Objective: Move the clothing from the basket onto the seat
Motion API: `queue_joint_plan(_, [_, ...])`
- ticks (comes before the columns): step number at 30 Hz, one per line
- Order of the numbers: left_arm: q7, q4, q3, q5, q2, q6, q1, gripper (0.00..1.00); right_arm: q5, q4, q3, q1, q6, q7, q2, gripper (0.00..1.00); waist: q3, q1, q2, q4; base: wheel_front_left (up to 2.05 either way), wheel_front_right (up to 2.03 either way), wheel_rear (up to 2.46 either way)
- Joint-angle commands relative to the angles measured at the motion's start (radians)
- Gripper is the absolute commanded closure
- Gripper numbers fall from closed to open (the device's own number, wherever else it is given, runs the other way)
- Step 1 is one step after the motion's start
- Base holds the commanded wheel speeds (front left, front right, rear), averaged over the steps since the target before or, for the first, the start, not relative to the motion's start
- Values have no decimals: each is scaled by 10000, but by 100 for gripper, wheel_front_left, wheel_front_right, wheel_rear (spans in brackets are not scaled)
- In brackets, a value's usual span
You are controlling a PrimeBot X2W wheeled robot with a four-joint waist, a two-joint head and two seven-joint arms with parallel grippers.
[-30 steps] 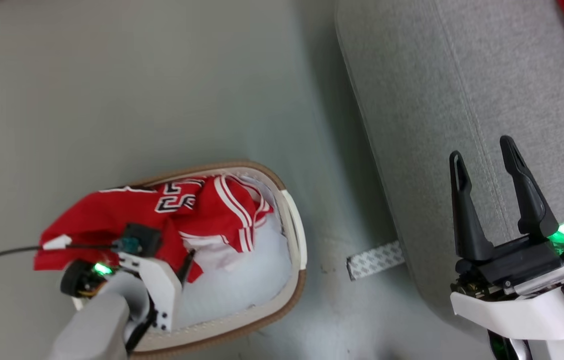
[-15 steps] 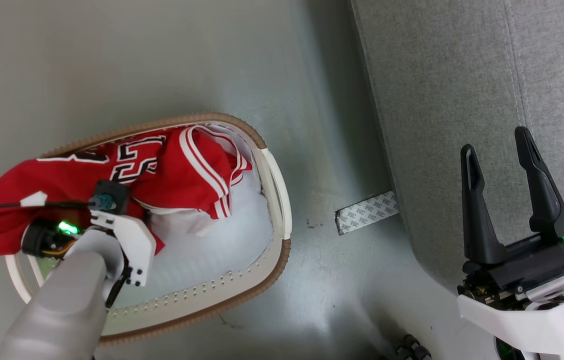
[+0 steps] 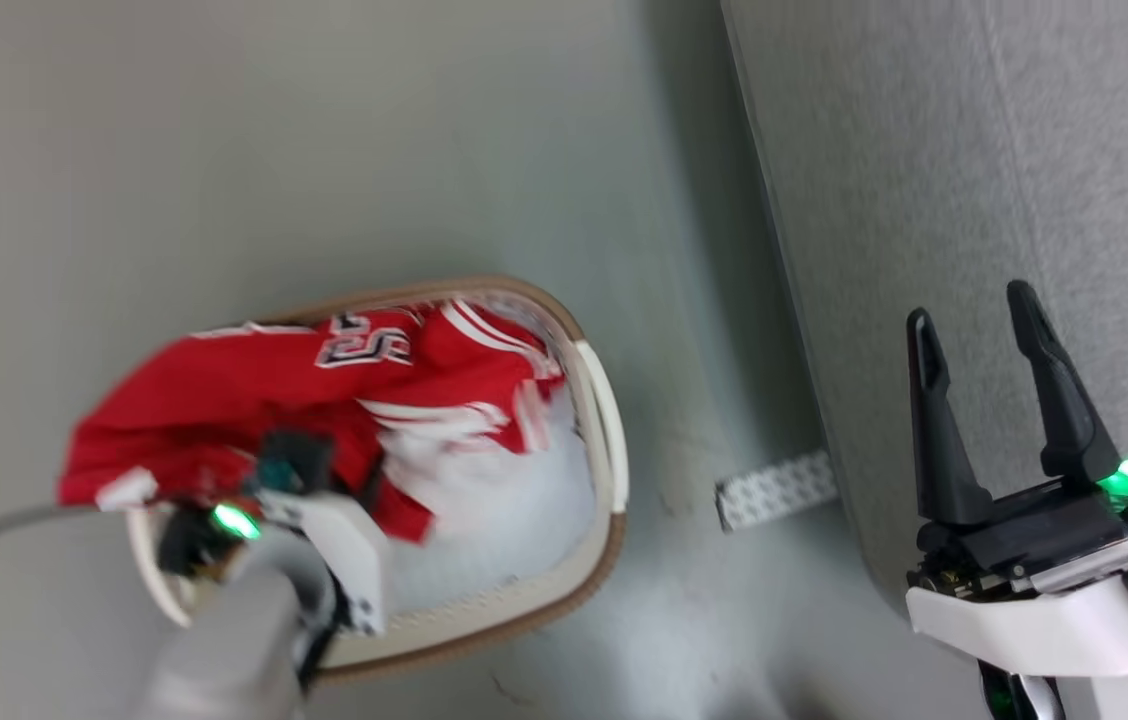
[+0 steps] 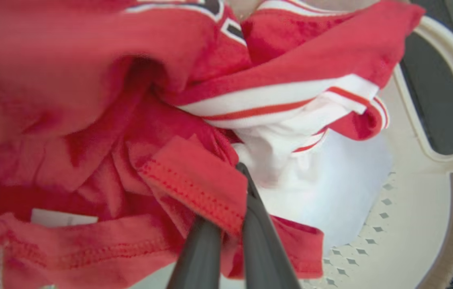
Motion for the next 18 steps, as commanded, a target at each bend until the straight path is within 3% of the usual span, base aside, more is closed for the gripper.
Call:
queue_joint_plan(1, [-133, -144, -46, -193, -137, -41, 382, 100, -29, 212, -45, -7, -25, 7, -12, 0, -1118, -1, 0, 678, 0, 0, 0])
queue_joint_plan(8, [-245, -1712, -704, -1154, -311, -49, 2107, 100, 25, 1158, -238, 515, -25, 5, -17, 0, -3465, -1, 0, 1573, 0, 0, 0])
queue_joint_plan(14, [29, -3679, -862, -1891, 173, -47, 3143, 100, -9, 1735, -539, 1222, -25, 7, -16, 0, -5159, -1, 0, 2253, 0, 0, 0])
queue_joint_plan(18, [447, -5388, -740, -2010, 570, 310, 3535, 100, -139, 2004, -629, 1661, -25, 5, -13, 0, -5930, -1, 0, 2613, 0, 0, 0])
